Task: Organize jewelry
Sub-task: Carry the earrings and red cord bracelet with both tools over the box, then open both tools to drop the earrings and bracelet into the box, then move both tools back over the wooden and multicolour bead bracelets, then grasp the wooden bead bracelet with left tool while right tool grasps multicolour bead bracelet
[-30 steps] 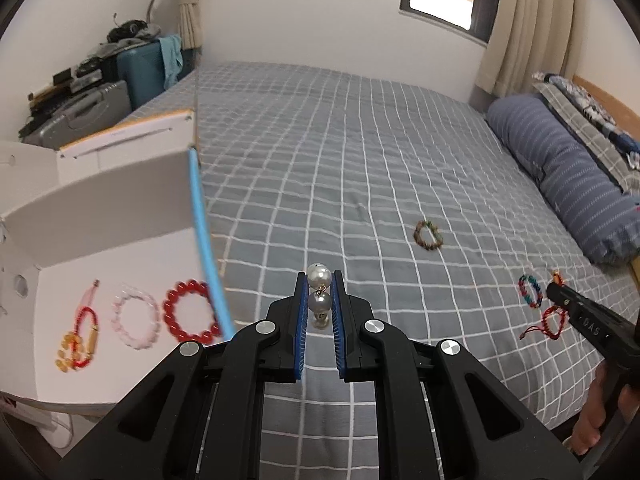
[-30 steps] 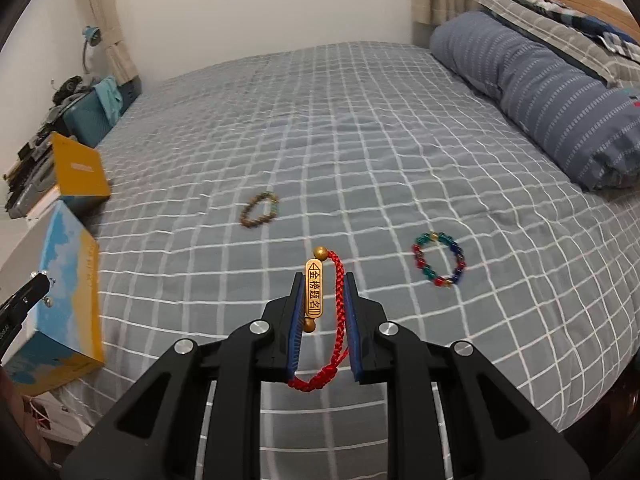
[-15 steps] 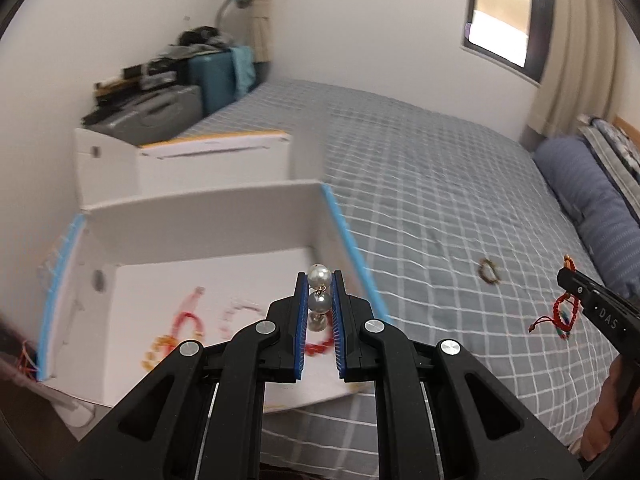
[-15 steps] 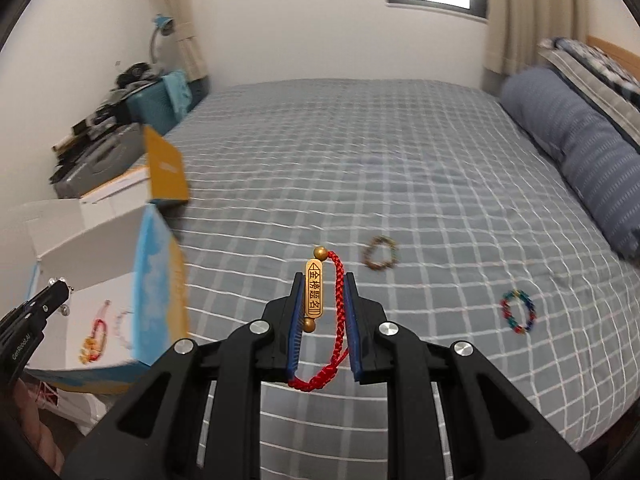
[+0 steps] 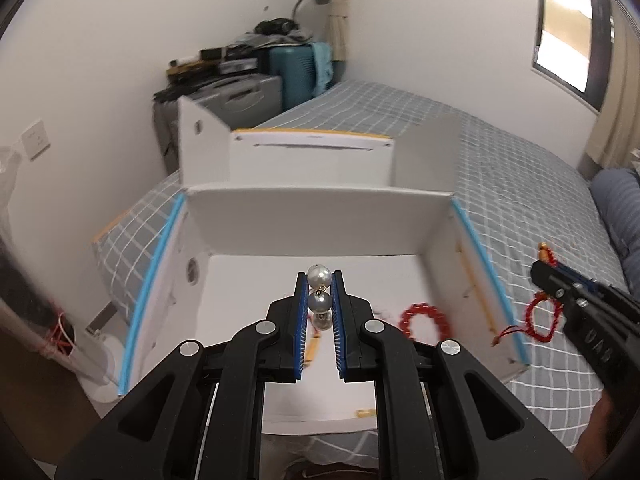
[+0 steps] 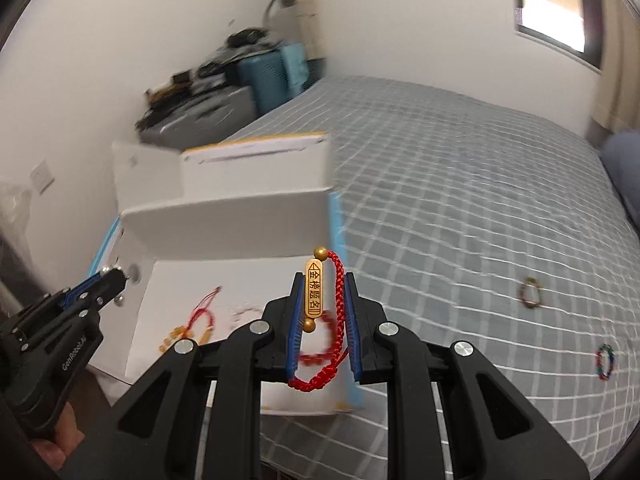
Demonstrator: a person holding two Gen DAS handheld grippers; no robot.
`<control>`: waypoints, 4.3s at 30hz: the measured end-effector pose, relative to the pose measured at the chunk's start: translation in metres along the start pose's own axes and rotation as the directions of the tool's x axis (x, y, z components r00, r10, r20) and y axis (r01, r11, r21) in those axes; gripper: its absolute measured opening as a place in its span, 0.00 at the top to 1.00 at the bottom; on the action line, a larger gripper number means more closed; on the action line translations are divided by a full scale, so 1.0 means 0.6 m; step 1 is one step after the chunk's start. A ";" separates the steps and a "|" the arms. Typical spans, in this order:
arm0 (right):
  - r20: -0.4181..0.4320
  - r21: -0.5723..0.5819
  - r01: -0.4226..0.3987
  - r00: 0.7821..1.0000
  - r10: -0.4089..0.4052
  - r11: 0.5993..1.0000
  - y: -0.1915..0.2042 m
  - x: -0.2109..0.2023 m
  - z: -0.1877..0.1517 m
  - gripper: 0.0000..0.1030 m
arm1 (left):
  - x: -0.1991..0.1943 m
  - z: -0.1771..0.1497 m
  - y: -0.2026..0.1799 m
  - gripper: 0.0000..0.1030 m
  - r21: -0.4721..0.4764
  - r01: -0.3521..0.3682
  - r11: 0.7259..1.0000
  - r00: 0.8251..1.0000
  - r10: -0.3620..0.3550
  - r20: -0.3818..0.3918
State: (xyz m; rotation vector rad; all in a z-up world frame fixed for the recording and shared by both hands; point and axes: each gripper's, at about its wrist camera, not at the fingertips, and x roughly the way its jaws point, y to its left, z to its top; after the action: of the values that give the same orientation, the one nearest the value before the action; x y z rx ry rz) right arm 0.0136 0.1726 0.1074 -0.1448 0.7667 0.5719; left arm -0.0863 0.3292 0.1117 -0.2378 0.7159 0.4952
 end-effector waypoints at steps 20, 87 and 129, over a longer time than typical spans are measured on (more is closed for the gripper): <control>-0.199 -0.045 0.018 0.980 -0.026 0.999 0.077 0.138 -0.047 0.83 | 0.106 -0.049 0.076 0.89 -0.041 -0.078 0.996 0.986 0.071 -0.154; -0.162 0.271 0.542 0.840 -0.518 0.795 -0.582 -0.064 -0.158 0.07 | 0.071 -0.055 -0.522 0.05 0.295 0.315 0.902 0.948 -0.314 -0.053; -0.394 0.365 0.515 0.840 -0.373 0.775 -0.689 0.067 -0.251 0.88 | 0.354 -0.115 -0.739 0.93 0.426 0.369 0.826 0.914 -0.240 -0.326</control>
State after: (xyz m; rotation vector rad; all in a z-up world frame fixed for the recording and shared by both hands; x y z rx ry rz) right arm 0.1665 -0.2058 -0.0616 0.0289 1.1057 -0.1117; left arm 0.2379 -0.0027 -0.0646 0.0565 1.0141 -0.0393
